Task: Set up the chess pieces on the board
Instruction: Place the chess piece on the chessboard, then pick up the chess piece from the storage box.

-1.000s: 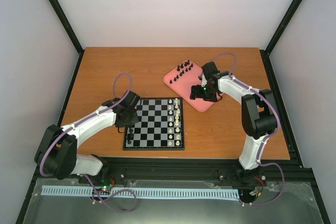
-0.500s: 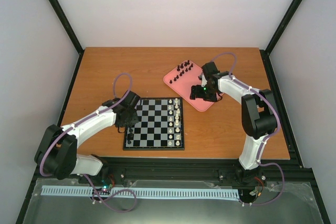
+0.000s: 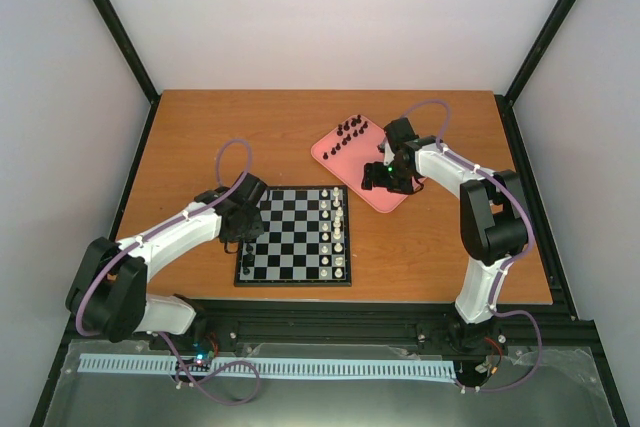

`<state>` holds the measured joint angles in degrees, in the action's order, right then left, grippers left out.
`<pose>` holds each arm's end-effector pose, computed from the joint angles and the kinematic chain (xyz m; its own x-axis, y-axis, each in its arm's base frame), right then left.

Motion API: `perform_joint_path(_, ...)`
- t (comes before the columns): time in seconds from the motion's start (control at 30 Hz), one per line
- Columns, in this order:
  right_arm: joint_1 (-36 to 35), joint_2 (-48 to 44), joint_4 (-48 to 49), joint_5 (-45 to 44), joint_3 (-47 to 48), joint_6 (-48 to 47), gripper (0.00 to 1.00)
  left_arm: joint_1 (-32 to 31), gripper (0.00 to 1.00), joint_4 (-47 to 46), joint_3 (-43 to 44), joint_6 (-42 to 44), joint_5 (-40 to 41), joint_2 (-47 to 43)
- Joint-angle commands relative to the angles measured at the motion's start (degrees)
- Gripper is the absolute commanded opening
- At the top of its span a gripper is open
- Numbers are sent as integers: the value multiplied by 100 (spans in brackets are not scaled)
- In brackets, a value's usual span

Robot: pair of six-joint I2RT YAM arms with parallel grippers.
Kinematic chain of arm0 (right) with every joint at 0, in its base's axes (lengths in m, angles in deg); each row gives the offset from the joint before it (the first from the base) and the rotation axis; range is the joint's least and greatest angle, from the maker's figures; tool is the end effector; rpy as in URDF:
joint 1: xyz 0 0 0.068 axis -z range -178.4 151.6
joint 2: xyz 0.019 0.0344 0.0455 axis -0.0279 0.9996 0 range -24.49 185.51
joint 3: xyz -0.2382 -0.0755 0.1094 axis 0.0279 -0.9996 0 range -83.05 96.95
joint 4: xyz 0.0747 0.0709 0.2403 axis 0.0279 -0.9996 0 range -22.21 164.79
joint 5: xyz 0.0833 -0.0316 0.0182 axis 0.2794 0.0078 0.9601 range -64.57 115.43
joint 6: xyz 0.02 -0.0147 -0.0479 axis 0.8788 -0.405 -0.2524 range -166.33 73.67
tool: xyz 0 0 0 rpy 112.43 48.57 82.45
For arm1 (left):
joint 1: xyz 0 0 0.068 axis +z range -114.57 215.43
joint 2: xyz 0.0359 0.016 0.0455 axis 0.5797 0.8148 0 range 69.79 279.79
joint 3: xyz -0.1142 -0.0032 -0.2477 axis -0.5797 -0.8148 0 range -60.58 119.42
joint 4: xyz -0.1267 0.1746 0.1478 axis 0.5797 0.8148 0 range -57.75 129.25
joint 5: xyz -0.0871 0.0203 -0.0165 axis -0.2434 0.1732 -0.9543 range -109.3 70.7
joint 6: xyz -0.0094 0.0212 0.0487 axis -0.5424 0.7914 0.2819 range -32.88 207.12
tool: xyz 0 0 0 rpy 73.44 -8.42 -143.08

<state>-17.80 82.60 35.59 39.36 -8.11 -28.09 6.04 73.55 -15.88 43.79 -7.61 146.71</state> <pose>0.3476 0.1314 0.1833 -0.9724 -0.0203 -0.2323 -0.0954 0.9437 0.3167 0.2043 -0.1068 0.1863 -0.9032 -0.2626 -0.3396 -0.2602 0.9641 -0.0534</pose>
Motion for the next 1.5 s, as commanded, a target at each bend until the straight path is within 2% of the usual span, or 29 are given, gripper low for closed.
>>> perform_joint_path(0.0,-38,53,35,-4,47,-34,100,-50,28,-116,130,20,-67,54)
perform_joint_path(0.3,-34,46,35,12,44,-45,100,-50,33,-38,380,80,2,79)
perform_joint_path(0.5,-40,25,13,14,97,-40,100,-50,46,152,767,90,203,278)
perform_joint_path(0.73,-29,-58,-7,-119,168,-50,100,-20,54,337,1406,479,425,495)
perform_joint_path(1.03,239,-257,119,-42,185,12,100,293,60,584,3189,1428,148,1336)
perform_joint_path(1.23,483,-412,153,-7,310,10,100,328,59,1181,5418,2107,-417,2704)
perform_joint_path(1.33,648,-419,129,-15,505,26,100,328,57,1691,6682,2155,-841,3556)
perform_joint_path(1.47,750,-374,-13,-150,909,-18,100,328,56,1516,7382,2191,-1360,4128)
